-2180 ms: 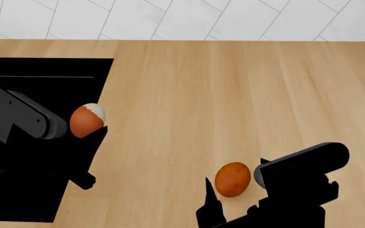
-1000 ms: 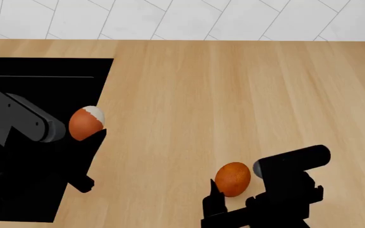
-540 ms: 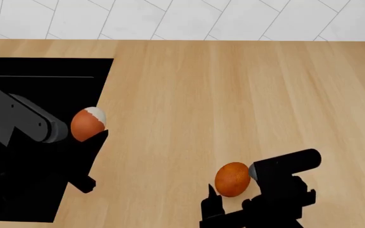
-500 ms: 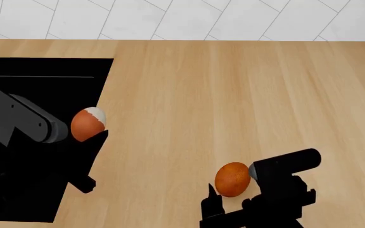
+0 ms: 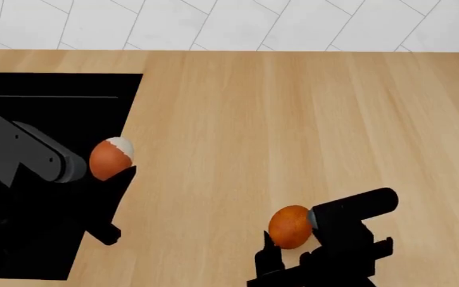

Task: Place the eggs and milk next to the bowl.

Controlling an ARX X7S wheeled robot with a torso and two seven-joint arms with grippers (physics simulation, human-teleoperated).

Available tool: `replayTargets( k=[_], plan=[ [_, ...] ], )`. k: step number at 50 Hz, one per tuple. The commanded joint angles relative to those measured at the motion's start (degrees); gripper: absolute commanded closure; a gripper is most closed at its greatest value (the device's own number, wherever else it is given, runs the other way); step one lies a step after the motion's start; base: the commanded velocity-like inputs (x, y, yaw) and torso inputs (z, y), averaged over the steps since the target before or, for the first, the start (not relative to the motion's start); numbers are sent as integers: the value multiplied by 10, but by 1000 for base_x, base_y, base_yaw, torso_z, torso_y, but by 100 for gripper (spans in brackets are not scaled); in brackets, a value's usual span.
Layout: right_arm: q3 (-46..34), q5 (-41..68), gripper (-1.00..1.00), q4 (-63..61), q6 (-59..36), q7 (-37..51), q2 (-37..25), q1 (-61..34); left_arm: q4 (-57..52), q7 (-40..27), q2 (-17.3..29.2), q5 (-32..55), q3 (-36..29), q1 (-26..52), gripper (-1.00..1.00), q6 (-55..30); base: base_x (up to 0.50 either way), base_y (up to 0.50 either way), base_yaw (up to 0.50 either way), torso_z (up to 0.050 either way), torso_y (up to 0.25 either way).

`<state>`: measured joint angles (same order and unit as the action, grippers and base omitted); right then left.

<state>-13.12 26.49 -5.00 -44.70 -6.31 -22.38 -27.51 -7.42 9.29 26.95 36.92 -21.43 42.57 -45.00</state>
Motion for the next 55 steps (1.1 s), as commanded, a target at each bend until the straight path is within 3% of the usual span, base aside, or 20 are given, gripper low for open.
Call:
replayTargets(
  k=[1,12,28,42,55],
  plan=[
    [0,-29,100,-55,-4,30,-14,4,-4,-29,-5,13,15,-9,100,2,0,0,0,0,0],
    [28,-40,100,-155,-34,96,-19,-7,-74,-116,-23,55,93,-57,100,3,0,0,0,0,0],
    [100,-14,100,-291,-141,166,-29,-74,-153,-177,-23,61,134,-84,100,16,0,0,0,0,0],
    [119,-16,100,-329,-175,207,-20,-128,-190,-218,-22,57,174,-86,100,40,0,0,0,0,0],
    [115,-17,100,-319,-144,201,-16,-96,-186,-224,-34,70,191,-75,100,51,0,0,0,0,0]
  ],
)
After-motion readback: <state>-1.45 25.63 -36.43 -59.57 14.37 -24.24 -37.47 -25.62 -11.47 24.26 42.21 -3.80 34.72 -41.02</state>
